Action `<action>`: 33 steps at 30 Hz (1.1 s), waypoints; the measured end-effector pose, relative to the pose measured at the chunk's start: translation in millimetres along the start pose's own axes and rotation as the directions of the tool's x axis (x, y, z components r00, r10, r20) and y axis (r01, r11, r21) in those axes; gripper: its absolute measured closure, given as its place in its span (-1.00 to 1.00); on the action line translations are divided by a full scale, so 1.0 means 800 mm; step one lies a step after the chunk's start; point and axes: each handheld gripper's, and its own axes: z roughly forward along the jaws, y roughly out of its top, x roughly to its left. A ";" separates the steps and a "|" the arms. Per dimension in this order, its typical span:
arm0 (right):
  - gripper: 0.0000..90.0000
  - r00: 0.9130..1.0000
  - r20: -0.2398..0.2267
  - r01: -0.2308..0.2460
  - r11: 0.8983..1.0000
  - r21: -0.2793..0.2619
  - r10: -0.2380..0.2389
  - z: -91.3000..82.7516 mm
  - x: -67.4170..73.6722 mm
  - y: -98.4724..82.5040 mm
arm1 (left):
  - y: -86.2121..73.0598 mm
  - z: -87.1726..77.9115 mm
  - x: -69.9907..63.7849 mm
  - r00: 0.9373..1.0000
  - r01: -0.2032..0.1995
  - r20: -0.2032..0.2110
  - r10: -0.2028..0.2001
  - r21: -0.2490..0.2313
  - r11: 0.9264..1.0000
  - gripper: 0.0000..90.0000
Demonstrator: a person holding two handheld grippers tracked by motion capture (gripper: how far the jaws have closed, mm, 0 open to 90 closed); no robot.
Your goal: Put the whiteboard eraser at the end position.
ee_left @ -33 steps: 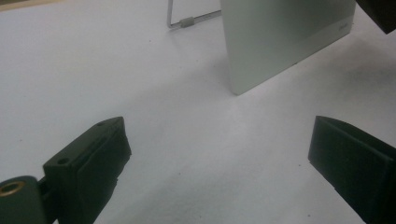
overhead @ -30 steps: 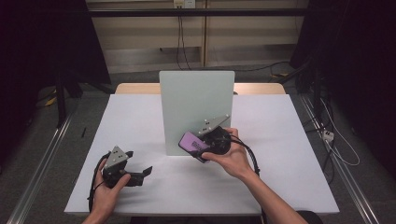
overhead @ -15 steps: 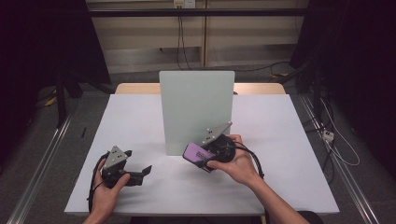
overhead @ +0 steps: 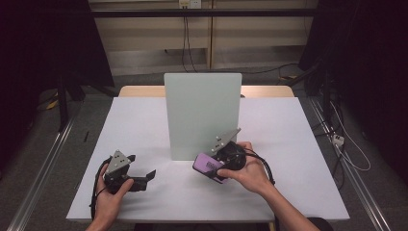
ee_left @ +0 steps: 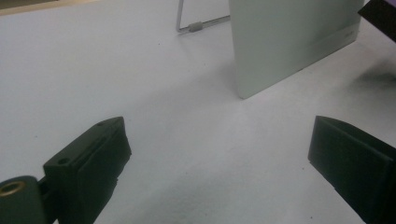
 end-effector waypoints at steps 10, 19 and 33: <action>-0.07 0.998 -0.039 0.042 0.997 0.064 -0.040 0.009 0.007 0.001 | -0.002 0.002 0.001 1.000 0.004 0.003 -0.004 0.015 1.000 -0.89; -0.07 0.997 -0.060 0.063 0.994 0.094 -0.058 0.015 0.015 0.002 | -0.001 0.004 -0.001 1.000 -0.006 0.014 0.006 0.017 1.000 -0.89; -0.07 0.993 -0.097 0.085 0.982 0.169 -0.069 0.029 0.023 0.000 | -0.001 0.000 0.000 1.000 -0.001 0.016 0.001 0.002 1.000 -0.89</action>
